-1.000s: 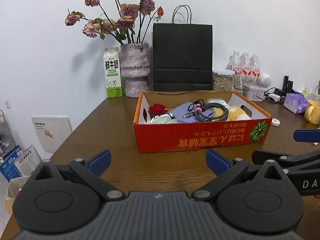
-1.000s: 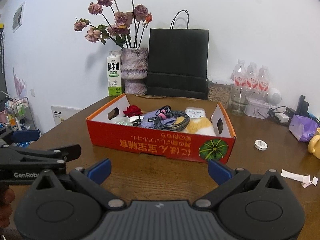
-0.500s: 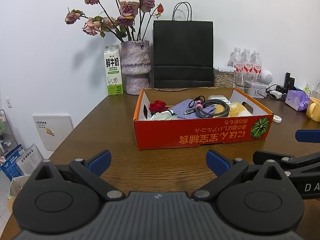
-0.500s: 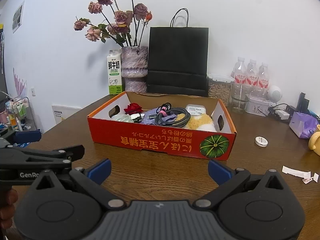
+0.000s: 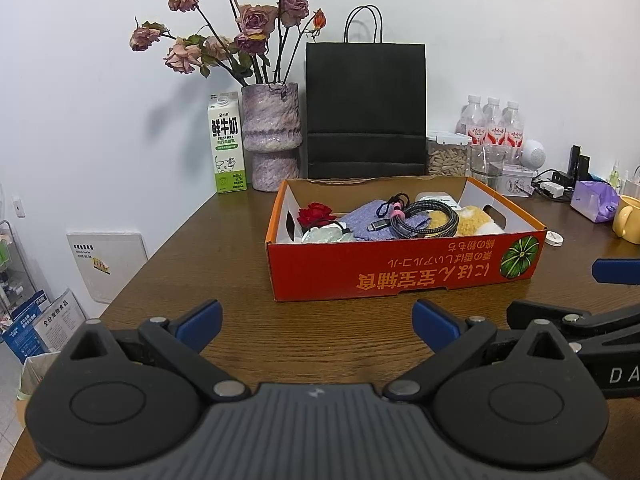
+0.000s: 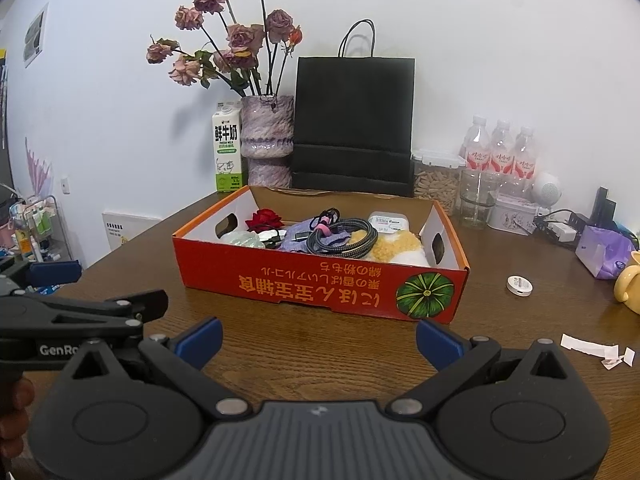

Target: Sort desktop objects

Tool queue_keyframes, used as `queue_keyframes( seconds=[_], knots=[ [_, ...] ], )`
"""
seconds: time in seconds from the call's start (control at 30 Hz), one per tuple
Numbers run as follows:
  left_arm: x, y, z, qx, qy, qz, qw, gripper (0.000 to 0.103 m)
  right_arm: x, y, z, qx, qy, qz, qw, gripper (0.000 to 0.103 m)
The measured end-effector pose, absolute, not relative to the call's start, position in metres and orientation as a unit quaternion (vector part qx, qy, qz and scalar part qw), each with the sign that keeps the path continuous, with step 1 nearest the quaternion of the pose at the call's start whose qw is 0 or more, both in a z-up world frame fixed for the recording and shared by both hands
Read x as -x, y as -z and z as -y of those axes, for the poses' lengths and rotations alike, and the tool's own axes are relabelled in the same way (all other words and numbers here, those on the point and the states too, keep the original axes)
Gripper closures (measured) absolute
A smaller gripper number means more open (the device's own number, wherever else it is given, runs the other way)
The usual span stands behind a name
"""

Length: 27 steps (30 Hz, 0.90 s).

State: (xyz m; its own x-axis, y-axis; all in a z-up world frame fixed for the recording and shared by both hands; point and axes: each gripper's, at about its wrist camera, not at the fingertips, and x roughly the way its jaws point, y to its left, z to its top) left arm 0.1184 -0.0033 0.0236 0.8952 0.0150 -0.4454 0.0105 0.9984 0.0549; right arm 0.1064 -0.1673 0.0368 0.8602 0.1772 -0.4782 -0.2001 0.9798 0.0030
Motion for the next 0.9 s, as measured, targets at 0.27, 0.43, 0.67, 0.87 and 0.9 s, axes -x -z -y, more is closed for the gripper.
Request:
queue_keyframes(
  seconds=[0.27, 0.43, 0.67, 0.87, 0.9],
  knots=[
    [-0.1181, -0.0237, 0.0038, -0.028, -0.001, -0.229, 0.973, 0.000, -0.1059, -0.0376, 0.1671, 0.024, -0.098, -0.245, 0.964, 0.000],
    [-0.1179, -0.0240, 0.0036, -0.028, -0.001, -0.228, 0.973, 0.000, -0.1054, -0.0378, 0.1671, 0.024, -0.097, -0.244, 0.965, 0.000],
    [-0.1175, -0.0241, 0.0038, -0.029, -0.001, -0.228, 0.973, 0.000, -0.1056, -0.0376, 0.1673, 0.024, -0.097, -0.245, 0.964, 0.000],
    [-0.1130, -0.0257, 0.0055, -0.033, -0.008, -0.220, 0.975, 0.000, -0.1047, -0.0381, 0.1681, 0.023, -0.099, -0.244, 0.965, 0.000],
    [-0.1128, -0.0258, 0.0058, -0.034, -0.009, -0.220, 0.975, 0.000, -0.1045, -0.0381, 0.1683, 0.023, -0.098, -0.243, 0.965, 0.000]
  ],
)
